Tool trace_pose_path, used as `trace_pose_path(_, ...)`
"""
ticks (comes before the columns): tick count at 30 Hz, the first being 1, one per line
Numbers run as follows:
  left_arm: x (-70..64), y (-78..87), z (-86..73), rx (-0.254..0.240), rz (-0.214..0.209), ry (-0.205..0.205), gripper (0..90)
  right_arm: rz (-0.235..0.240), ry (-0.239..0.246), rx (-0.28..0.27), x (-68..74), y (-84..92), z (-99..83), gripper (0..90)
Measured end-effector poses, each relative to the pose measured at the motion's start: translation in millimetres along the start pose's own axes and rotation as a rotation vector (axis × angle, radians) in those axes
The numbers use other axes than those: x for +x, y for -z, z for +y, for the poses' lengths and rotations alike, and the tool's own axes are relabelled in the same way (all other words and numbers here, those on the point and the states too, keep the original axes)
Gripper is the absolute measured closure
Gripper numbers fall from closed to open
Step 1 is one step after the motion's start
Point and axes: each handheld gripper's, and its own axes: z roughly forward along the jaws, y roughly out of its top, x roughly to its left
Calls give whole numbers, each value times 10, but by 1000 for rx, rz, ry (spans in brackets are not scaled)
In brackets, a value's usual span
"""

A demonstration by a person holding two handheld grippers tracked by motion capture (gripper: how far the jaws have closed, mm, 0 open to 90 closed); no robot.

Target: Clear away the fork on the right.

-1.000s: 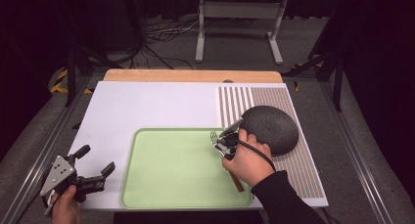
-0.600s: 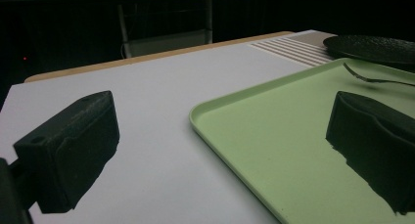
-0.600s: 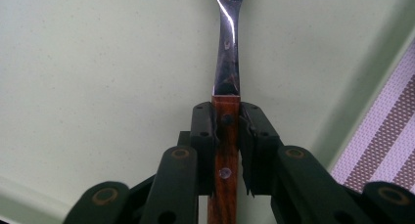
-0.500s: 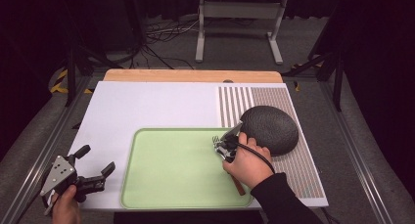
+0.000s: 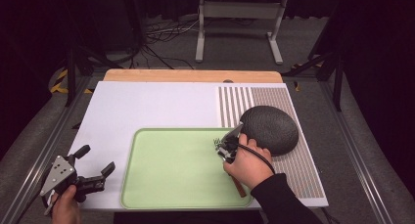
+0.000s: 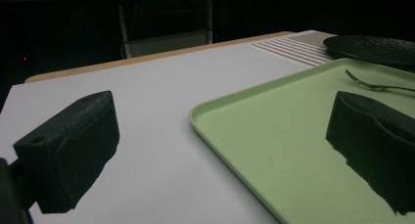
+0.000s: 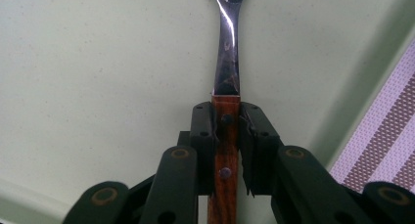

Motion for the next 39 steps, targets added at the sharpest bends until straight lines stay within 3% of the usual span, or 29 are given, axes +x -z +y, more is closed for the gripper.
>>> trace_pose_path(5, 1, 0, 1, 0, -1, -1, 0, 3, -2, 3, -9, -4, -2, 771)
trace_pose_path(10, -1, -2, 0, 0, 0, 0, 0, 24, 13, -28, -30, 11, 2, 664)
trace_pose_path(15, 1, 0, 0, 0, 0, 1, 0, 38, 60, -90, -42, 59, 10, 547)
trace_pose_path(19, -1, 0, 1, 0, -1, 0, 0, 53, 151, -214, -47, 106, 25, 320)
trace_pose_path(21, -1, -1, 1, 0, -2, -1, 0, 62, 249, -298, -62, 111, 48, 212)
trace_pose_path(23, -1, -2, 0, 0, -1, 0, 0, 62, 317, -351, -73, 110, 63, 172)
trace_pose_path(27, 0, -3, -1, 0, -1, 0, 0, 82, 374, -411, -106, 121, 92, 179)
trace_pose_path(32, 0, -4, -2, 2, -4, 1, 0, 143, 388, -484, -145, 90, 128, 246)
trace_pose_path(39, 0, -5, -3, 1, -2, 3, 0, 171, 391, -495, -147, -8, 157, 549)
